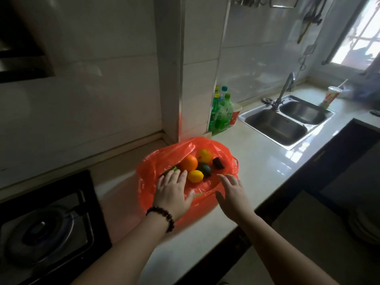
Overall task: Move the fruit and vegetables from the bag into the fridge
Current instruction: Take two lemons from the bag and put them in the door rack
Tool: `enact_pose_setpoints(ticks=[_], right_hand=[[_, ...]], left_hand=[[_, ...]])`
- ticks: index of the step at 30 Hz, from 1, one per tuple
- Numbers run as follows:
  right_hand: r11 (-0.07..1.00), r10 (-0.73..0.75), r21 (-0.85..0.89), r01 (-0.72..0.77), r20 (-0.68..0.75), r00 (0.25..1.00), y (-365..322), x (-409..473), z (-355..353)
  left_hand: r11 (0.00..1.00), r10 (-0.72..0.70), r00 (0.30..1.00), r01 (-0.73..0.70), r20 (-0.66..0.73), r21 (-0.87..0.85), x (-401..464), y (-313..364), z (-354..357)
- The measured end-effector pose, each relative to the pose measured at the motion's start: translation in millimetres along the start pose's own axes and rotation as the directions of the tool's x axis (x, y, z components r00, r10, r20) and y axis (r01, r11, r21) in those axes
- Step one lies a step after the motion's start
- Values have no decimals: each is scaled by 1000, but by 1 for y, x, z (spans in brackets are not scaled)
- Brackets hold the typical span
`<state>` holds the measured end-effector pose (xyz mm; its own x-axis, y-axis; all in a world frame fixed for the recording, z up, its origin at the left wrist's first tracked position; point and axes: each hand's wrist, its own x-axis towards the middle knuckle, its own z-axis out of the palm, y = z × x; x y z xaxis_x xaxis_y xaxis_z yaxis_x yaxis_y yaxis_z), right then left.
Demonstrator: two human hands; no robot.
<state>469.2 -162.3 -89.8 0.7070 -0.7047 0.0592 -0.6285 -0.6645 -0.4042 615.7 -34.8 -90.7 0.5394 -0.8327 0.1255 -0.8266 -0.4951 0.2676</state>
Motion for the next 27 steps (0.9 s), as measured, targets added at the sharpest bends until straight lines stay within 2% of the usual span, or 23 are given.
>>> enact_pose_setpoints(ticks=[6, 9, 12, 19, 22, 27], right_hand=[[992, -117, 63, 113, 63, 991, 44, 100, 14], [980, -198, 65, 190, 153, 968, 65, 137, 27], [965, -260, 45, 259, 285, 922, 86, 152, 42], [959, -281, 69, 276, 377, 882, 127, 158, 54], [957, -286, 75, 280, 391, 875, 136, 157, 57], [960, -278, 77, 271, 393, 876, 148, 152, 64]], left_hand=[[990, -142, 990, 142, 12, 8, 65, 14, 50], [976, -216, 974, 215, 65, 12, 92, 28, 79], [950, -308, 944, 311, 123, -9, 107, 40, 106], [851, -503, 854, 516, 132, -96, 115, 59, 142], [828, -536, 835, 549, 128, -116, 119, 64, 148], [855, -499, 861, 508, 94, -109, 121, 71, 155]])
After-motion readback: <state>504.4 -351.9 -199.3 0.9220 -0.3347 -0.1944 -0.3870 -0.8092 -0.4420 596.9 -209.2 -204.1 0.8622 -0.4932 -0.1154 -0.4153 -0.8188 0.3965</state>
